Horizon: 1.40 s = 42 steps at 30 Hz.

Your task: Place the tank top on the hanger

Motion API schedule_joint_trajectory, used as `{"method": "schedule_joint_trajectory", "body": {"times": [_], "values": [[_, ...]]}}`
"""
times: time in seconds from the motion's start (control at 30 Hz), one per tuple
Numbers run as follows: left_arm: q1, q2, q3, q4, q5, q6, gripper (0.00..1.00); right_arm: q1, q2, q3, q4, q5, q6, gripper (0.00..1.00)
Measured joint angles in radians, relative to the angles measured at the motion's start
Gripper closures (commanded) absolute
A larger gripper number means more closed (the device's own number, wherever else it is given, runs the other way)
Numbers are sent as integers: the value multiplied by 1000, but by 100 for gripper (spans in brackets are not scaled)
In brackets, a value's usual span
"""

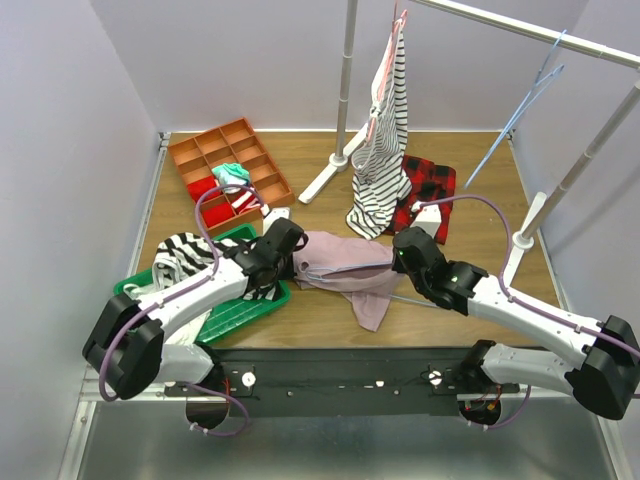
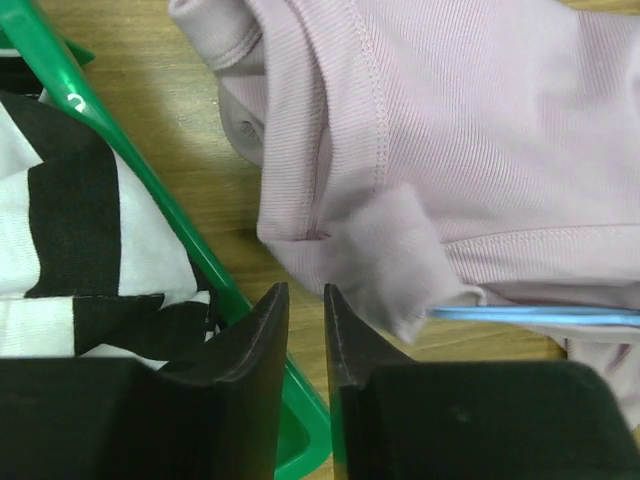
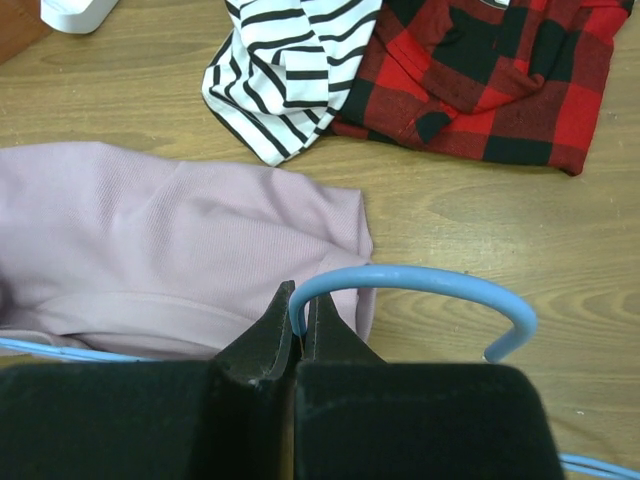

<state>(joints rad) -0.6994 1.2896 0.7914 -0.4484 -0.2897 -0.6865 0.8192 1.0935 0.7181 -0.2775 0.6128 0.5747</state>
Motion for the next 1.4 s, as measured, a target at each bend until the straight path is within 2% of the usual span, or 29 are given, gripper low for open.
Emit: {"method": "schedule_joint_trajectory", "body": {"times": [0.17, 0.33, 0.47, 0.6, 0.8, 1.03, 1.27, 1.33, 1.4], "values": [[0, -46, -5, 5, 15, 8, 60, 0, -2, 0, -14, 3, 9, 99], [0, -98, 1, -2, 40, 43, 62, 0, -11, 0, -24, 8, 20, 99], [-11, -79, 40, -19, 50, 89, 63, 0, -12, 0, -28, 11, 27, 99], [-66, -26, 112, -57, 40, 142, 63, 0, -11, 0, -29, 11, 28, 99], [-163, 130, 265, -139, -56, 213, 65, 0, -7, 0, -29, 11, 28, 99], [-172, 264, 361, -249, -194, 243, 64, 0, -7, 0, -29, 11, 28, 99], [-180, 288, 365, -288, -198, 276, 56, 0, -7, 0, -29, 11, 28, 99], [-180, 290, 365, -288, -183, 283, 59, 0, -7, 0, -29, 11, 28, 99], [-180, 290, 365, -286, -168, 285, 68, 0, -7, 0, -29, 11, 28, 99]]}}
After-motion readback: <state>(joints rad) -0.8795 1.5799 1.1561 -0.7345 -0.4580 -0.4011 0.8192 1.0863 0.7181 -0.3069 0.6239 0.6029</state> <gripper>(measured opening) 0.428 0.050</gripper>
